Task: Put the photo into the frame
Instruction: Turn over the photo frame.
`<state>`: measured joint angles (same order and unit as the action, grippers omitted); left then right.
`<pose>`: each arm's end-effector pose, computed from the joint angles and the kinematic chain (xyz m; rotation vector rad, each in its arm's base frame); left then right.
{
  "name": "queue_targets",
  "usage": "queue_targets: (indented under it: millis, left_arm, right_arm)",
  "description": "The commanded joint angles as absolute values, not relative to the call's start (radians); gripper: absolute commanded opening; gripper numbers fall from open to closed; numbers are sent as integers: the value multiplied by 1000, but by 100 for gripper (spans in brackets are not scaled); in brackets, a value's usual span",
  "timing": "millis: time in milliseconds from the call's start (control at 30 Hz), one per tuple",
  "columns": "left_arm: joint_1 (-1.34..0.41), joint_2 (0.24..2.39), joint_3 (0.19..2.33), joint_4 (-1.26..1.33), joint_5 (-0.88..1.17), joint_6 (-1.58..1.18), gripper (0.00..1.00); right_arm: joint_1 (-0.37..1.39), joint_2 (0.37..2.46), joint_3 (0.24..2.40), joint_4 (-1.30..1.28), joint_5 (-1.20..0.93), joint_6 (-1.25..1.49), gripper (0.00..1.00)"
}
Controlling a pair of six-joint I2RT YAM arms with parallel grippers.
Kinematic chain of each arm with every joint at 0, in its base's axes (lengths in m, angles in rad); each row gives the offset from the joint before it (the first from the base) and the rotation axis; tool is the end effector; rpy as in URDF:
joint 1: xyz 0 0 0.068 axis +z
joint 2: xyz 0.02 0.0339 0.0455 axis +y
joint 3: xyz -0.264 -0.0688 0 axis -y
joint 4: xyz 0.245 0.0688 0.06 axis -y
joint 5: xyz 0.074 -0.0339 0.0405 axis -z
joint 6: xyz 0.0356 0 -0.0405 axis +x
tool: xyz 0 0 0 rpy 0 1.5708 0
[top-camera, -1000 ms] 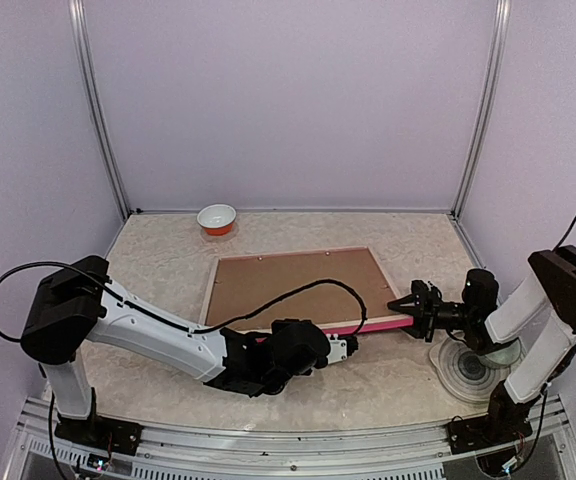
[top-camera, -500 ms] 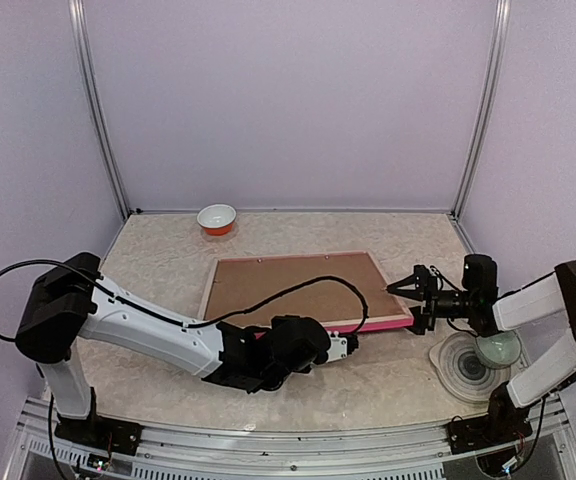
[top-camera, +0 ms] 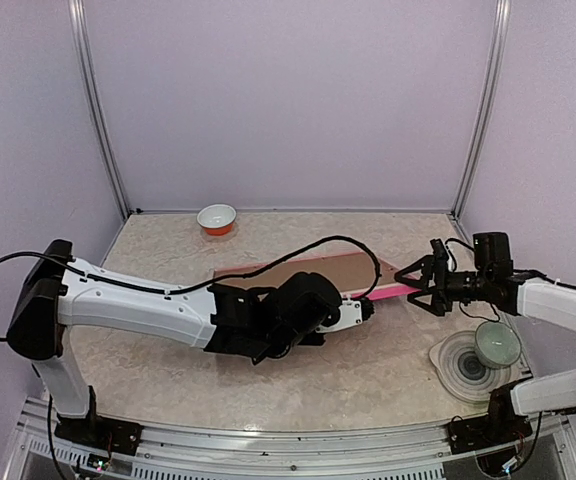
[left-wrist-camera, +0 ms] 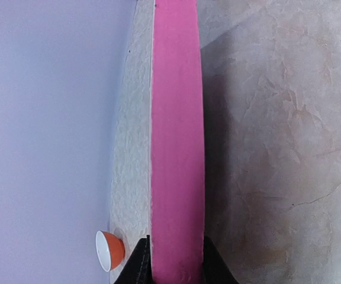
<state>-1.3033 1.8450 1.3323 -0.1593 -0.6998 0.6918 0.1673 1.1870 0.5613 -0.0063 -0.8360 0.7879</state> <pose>0.1314 -0.3929 0.2367 1.5358 1.4235 0.4183 0.2262 0.0650 0.2056 0.2068 2.3254 1.4294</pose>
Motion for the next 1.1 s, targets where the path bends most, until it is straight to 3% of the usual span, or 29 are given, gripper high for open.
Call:
queue_targets:
  millis: [0,400,1067]
  left_arm:
    - [-1282,1784,1434,-182,-691,605,0]
    - [-1279,1813,1547,-288,-645,562,0]
    - [-1242,1762,1684,-432,-477,428,0]
  right_arm:
    - [161,1090,635,-256,-668,614,99]
    - [118,850,799,-426,-410,505,99]
    - [118,780,745,-337,-345,517,99]
